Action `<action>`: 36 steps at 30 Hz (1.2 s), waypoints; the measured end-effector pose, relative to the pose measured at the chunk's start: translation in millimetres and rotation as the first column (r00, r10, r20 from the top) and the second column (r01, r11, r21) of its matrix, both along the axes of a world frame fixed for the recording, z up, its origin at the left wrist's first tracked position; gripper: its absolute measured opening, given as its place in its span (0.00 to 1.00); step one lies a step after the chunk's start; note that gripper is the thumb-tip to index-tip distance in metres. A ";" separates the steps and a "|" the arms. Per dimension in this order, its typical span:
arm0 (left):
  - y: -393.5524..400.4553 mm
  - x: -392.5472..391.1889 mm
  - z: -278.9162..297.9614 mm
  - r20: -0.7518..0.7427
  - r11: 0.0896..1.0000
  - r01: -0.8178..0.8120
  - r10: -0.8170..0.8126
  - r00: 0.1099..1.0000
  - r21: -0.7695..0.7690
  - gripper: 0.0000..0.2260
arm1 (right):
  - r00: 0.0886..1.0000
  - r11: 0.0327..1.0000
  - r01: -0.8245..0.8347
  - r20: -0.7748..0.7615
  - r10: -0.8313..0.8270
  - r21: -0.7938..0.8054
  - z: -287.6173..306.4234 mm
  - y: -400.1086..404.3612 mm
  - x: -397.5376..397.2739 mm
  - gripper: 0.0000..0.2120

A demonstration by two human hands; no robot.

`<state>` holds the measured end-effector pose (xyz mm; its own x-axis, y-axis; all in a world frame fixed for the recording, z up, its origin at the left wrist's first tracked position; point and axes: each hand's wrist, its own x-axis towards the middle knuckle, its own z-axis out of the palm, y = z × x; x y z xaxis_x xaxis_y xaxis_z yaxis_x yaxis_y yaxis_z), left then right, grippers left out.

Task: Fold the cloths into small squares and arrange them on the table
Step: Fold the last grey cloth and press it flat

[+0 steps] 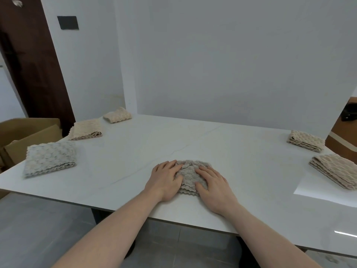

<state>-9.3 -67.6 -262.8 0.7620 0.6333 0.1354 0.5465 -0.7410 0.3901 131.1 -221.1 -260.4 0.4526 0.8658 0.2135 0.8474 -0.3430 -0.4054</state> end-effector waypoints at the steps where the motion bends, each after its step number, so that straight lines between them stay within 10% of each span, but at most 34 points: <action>1: 0.0 0.0 -0.2 -0.014 1.000 -0.007 0.007 1.000 0.012 0.25 | 1.000 1.000 -0.002 0.002 0.002 -0.006 -0.3 0.2 0.0 0.27; 6: -2.3 -0.2 1.6 -0.006 1.000 -0.020 0.020 1.000 0.020 0.26 | 1.000 1.000 -0.003 -0.010 0.003 0.026 1.0 -0.4 -0.4 0.26; 14: 2.4 -13.0 12.8 0.422 0.914 -0.209 0.351 0.836 -0.347 0.15 | 0.999 0.995 -0.031 0.031 0.028 0.094 14.7 8.3 -19.0 0.27; 20: 3.6 -10.8 11.0 0.342 0.955 -0.204 0.269 0.900 -0.213 0.15 | 0.984 0.966 -0.042 0.157 0.084 -0.255 21.1 24.4 -30.6 0.29; 36: -0.9 -1.0 -0.9 -0.039 0.996 -0.088 0.089 0.995 0.028 0.25 | 0.967 0.974 0.070 0.254 -0.014 -0.214 23.7 -93.2 49.0 0.25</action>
<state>-10.3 -68.5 -263.7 0.7079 0.6954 0.1233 0.6254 -0.6984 0.3481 180.0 -314.4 -236.6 0.4464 0.8852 0.1312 0.8945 -0.4371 -0.0942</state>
